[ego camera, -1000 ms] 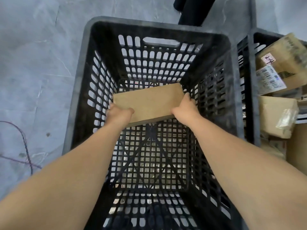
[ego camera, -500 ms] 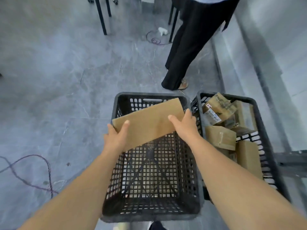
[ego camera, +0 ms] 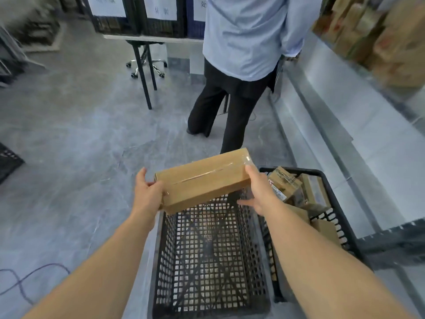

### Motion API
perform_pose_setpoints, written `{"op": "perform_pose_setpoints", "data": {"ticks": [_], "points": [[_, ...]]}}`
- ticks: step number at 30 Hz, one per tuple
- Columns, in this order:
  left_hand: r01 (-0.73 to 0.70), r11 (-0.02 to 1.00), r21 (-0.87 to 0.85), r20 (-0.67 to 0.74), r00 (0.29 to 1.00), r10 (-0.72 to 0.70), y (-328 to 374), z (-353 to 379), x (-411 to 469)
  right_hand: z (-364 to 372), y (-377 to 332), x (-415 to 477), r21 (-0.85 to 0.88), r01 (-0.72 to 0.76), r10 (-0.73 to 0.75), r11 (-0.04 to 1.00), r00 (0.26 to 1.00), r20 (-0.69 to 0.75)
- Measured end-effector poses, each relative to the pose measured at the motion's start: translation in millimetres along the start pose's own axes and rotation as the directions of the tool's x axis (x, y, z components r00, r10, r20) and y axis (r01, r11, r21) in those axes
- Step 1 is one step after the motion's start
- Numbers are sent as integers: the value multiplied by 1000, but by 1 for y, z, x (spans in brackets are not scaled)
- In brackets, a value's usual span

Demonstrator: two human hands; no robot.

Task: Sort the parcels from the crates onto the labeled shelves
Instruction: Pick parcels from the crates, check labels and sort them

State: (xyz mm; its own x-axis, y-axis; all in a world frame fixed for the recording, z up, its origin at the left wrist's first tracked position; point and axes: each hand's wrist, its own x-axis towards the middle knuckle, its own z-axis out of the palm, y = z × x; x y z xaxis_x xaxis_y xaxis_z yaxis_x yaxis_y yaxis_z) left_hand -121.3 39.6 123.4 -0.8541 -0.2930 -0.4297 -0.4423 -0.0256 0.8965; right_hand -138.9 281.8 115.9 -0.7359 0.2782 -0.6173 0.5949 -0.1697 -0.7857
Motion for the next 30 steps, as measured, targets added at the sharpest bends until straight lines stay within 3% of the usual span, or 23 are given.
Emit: {"op": "perform_pose_setpoints", "data": {"ticks": [3, 6, 16, 24, 30], "points": [[-49, 998, 43, 86, 995, 45, 7, 0, -6, -2, -11, -5, 179, 14, -23, 984, 998, 51], [-72, 994, 80, 61, 996, 68, 12, 0, -10, -2, -22, -10, 312, 64, -88, 948, 994, 63], [-335, 905, 264, 108, 942, 317, 31, 19, -33, 10, -53, -19, 317, 311, -327, 896, 945, -3], [-324, 929, 181, 166, 941, 296, 45, 4, -28, -5, -59, -33, 231, 276, -299, 933, 952, 66], [-149, 988, 50, 413, 904, 116, 49, 1, -38, -9, -55, -49, 280, 308, -333, 909, 942, 43]]}}
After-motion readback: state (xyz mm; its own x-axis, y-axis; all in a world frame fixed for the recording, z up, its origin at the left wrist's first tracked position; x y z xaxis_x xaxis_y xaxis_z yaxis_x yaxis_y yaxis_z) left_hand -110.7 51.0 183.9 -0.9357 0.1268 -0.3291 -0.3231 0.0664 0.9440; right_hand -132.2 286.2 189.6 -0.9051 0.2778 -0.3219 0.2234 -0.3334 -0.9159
